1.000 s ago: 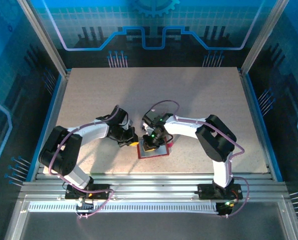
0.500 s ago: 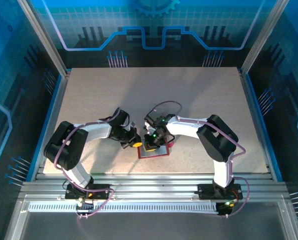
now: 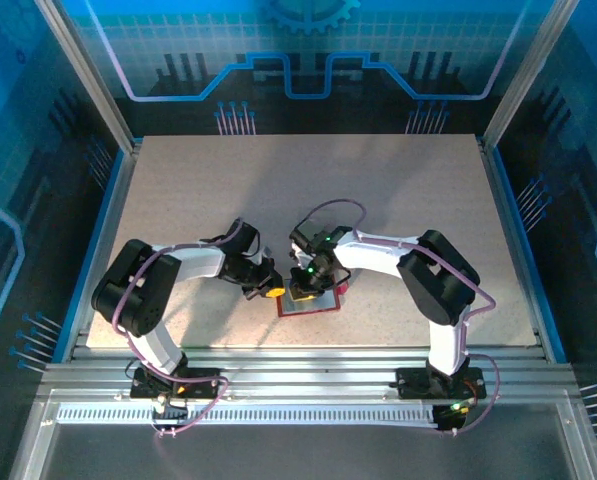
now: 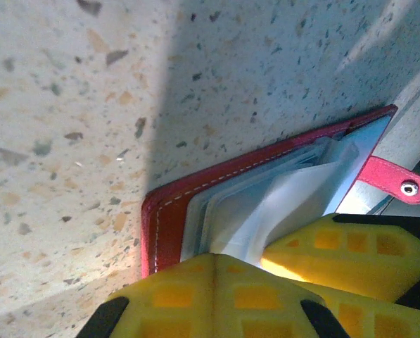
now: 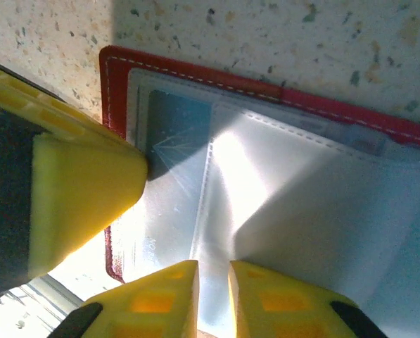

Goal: Take the credit cards out of the card holder

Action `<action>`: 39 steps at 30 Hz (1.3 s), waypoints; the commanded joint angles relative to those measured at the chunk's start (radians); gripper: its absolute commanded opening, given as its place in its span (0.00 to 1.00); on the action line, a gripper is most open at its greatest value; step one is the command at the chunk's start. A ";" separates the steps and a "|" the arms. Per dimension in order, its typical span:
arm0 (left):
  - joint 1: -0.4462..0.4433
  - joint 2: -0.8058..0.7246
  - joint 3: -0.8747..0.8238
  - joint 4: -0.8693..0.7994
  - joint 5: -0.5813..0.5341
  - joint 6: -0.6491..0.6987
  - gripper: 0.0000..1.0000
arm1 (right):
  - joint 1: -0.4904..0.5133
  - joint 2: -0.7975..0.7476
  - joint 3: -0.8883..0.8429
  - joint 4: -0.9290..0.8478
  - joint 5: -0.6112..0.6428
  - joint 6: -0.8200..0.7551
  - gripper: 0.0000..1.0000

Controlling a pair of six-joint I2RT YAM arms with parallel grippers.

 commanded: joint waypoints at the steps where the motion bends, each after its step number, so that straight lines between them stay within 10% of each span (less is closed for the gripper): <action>1: -0.005 0.034 0.002 -0.077 -0.027 0.027 0.00 | 0.003 -0.009 0.037 -0.095 0.075 -0.016 0.24; 12: -0.006 0.041 0.013 -0.084 -0.020 0.038 0.00 | 0.032 -0.022 0.117 -0.206 0.182 -0.055 0.42; 39: -0.004 0.073 0.037 -0.092 -0.016 0.055 0.00 | -0.020 -0.088 0.126 -0.312 0.297 -0.068 0.48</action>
